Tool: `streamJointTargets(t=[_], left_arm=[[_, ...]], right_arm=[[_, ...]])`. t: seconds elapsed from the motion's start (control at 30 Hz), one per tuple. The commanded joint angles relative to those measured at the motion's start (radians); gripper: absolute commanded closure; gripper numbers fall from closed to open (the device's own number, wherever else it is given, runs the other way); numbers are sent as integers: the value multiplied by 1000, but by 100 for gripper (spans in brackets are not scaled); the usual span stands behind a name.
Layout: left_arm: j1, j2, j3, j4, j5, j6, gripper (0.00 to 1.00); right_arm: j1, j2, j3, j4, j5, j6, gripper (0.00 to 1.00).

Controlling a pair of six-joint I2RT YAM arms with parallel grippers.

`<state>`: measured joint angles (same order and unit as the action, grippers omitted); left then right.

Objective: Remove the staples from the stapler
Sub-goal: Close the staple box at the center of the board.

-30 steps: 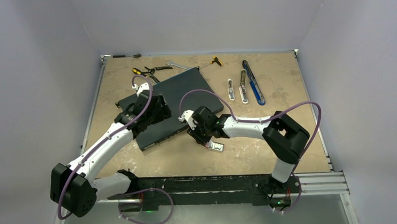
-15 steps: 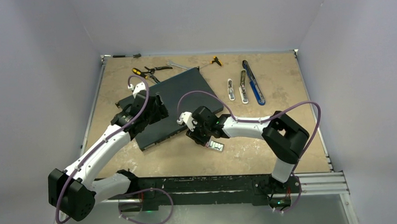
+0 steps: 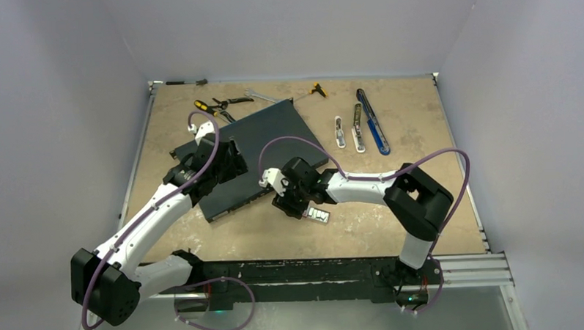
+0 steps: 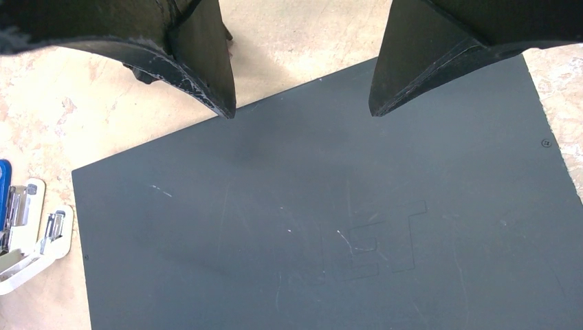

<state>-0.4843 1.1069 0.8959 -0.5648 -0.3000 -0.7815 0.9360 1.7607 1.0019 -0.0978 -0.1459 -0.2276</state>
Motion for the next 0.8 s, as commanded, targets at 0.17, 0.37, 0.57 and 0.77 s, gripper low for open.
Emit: streamJointTargets(t=[0.17, 0.37, 0.57, 0.77], left_arm=[[7, 9, 45, -8, -4, 19, 29], [7, 1, 58, -12, -10, 28, 28], [8, 21, 53, 31, 61, 63, 27], [-95, 92, 40, 75, 98, 68, 27]], right_arm=[[6, -64, 13, -22, -34, 25, 34], [5, -186, -15, 50, 15, 168, 30], [5, -353, -116, 122, 195, 479, 28], [2, -504, -133, -163, 535, 1005, 25]])
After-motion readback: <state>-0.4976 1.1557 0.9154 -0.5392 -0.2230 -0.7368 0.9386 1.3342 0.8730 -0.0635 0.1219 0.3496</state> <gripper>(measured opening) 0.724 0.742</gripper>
